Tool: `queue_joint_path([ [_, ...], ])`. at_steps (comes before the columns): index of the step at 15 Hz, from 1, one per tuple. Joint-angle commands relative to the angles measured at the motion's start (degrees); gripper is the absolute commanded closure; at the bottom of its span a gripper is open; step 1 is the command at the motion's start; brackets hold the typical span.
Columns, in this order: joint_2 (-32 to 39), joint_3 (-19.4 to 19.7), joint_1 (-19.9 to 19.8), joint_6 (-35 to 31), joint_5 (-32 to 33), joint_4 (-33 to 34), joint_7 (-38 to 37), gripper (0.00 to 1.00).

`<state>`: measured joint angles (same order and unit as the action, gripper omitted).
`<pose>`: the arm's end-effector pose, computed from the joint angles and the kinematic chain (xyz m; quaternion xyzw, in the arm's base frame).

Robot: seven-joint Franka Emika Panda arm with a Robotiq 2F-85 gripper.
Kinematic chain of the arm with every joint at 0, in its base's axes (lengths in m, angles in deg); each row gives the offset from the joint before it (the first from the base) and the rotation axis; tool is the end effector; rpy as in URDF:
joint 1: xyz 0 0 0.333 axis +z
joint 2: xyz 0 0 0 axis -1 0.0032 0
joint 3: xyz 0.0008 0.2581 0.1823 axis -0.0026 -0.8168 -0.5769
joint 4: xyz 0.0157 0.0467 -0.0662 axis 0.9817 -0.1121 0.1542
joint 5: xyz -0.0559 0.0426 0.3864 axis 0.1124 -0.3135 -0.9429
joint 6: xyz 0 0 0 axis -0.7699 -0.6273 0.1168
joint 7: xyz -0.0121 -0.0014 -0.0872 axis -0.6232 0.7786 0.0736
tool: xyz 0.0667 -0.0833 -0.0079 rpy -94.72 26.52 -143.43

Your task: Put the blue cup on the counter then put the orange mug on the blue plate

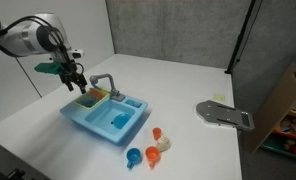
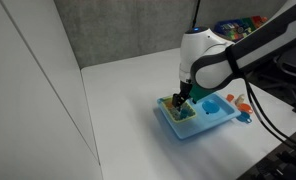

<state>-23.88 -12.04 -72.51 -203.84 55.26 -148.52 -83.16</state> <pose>0.5775 0.1913 0.1917 0.9977 -0.0237 -0.0356 0.0528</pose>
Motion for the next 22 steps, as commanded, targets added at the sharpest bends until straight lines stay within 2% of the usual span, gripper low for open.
queue_joint_path([
  [1, 0.9, 1.4, 1.2, -3.0, 0.4, -0.5, -3.8, 0.00],
  [14, 4.2, 1.6, -0.2, -8.0, -6.1, -0.3, -3.6, 0.00],
  [22, 6.5, 2.0, -0.3, -12.9, -7.5, -0.2, -2.5, 0.00],
])
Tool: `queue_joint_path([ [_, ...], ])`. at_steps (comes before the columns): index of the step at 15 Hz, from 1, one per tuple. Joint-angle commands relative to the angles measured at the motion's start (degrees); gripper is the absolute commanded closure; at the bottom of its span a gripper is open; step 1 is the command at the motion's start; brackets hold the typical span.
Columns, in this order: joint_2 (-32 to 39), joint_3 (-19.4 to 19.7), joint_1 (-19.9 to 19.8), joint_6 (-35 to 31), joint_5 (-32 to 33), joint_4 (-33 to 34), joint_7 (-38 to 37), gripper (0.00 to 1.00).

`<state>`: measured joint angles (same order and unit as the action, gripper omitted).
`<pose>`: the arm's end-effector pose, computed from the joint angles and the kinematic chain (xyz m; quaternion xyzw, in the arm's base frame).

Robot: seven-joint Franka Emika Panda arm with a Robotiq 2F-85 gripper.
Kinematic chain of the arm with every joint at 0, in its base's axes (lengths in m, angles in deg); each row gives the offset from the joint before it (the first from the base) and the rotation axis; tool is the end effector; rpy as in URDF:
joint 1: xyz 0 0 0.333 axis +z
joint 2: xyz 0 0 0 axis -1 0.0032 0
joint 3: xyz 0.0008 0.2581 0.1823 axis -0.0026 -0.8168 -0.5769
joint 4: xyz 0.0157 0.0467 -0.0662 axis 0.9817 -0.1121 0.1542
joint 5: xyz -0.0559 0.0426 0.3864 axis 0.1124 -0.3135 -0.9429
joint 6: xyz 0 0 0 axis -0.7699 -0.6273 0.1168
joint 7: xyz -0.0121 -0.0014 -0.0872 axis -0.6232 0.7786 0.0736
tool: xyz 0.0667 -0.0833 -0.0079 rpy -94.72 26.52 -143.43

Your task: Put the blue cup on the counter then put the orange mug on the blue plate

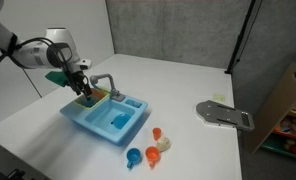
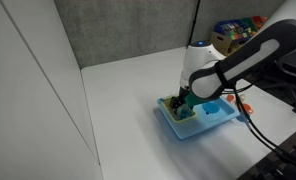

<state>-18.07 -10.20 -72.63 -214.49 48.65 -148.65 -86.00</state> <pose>0.5863 0.1741 0.1439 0.9942 -0.1066 -0.0091 0.0103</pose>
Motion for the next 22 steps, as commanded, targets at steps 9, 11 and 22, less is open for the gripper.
queue_joint_path([
  [9, 2.3, 0.5, -0.5, -5.1, -2.1, 0.1, 1.0, 0.00],
  [11, 2.3, 0.7, -0.4, -5.1, -2.3, 0.1, 0.9, 0.00],
  [22, 3.7, 1.2, -0.4, -5.2, -2.1, 0.6, 1.2, 0.00],
])
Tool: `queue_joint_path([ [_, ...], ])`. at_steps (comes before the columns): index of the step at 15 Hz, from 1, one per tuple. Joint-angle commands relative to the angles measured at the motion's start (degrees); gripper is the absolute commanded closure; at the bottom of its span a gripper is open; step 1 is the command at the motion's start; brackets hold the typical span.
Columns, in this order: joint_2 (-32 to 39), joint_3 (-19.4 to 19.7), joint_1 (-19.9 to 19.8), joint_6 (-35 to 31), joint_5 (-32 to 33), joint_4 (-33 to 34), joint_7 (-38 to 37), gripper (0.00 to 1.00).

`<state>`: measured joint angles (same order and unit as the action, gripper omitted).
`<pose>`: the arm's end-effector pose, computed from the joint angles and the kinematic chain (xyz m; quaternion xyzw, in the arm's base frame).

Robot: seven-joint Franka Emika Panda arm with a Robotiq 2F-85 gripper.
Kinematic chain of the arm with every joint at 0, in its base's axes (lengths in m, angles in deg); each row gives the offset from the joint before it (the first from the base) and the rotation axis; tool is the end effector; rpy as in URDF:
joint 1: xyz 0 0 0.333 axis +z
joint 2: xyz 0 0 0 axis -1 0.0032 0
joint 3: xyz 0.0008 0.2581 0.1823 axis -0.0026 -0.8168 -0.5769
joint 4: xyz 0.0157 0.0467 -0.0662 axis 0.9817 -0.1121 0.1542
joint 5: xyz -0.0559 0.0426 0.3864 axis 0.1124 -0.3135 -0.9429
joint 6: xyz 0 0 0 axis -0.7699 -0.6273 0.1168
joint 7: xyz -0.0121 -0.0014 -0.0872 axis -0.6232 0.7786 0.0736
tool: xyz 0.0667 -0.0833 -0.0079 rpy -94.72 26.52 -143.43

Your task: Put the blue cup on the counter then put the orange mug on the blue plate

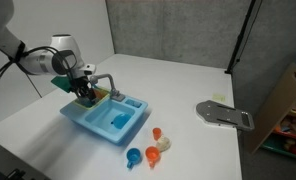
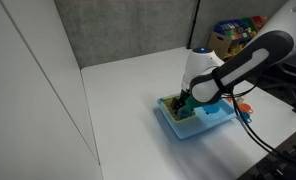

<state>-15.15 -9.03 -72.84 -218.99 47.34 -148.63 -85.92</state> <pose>0.5889 0.1590 0.1199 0.9921 -0.1252 0.0043 0.0058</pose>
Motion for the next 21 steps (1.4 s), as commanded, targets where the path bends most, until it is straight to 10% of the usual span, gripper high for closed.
queue_joint_path([
  [1, 1.0, 0.0, -0.2, -0.7, -0.7, 0.7, 1.2, 0.00],
  [6, 1.3, 0.1, 0.0, -0.9, -0.7, 0.8, 1.3, 0.03],
  [15, 0.8, 0.0, -0.2, -1.2, -0.8, 0.1, 1.5, 0.80],
  [21, -2.7, -0.5, -0.5, 0.0, -0.8, -2.0, 2.7, 0.81],
])
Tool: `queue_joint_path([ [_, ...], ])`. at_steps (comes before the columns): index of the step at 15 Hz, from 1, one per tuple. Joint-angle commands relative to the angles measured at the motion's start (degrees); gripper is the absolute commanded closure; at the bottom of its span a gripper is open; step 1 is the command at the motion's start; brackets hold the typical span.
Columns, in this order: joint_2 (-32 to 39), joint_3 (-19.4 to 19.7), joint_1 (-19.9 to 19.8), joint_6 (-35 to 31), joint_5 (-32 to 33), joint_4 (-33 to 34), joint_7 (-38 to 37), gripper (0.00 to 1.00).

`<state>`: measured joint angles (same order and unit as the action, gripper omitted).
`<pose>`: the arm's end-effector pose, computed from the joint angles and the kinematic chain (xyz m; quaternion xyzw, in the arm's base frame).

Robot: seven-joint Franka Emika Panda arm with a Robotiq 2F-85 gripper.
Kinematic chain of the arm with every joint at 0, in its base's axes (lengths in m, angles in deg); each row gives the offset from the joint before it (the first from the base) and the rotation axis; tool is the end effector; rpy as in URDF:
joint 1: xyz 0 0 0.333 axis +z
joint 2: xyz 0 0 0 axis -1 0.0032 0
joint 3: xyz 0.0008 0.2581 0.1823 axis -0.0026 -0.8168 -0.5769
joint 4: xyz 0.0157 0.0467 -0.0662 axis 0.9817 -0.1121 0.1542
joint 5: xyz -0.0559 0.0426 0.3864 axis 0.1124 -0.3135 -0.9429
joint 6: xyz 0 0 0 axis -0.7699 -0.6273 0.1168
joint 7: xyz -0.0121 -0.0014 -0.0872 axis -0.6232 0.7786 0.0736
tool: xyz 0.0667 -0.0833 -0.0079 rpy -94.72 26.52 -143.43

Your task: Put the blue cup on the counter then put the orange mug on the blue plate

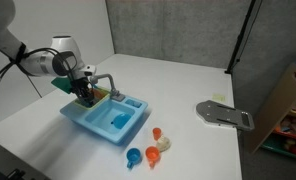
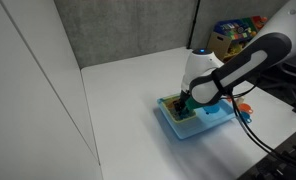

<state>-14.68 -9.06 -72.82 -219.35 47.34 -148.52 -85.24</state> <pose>0.5884 0.1594 0.1161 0.9929 -0.1189 0.0043 0.0058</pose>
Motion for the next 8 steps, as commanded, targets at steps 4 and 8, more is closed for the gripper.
queue_joint_path([
  [4, -6.4, -1.4, -1.0, 2.3, -0.7, -3.6, 4.1, 0.81],
  [8, -9.9, -1.7, -1.0, 3.6, -0.2, -5.8, 5.2, 0.81],
])
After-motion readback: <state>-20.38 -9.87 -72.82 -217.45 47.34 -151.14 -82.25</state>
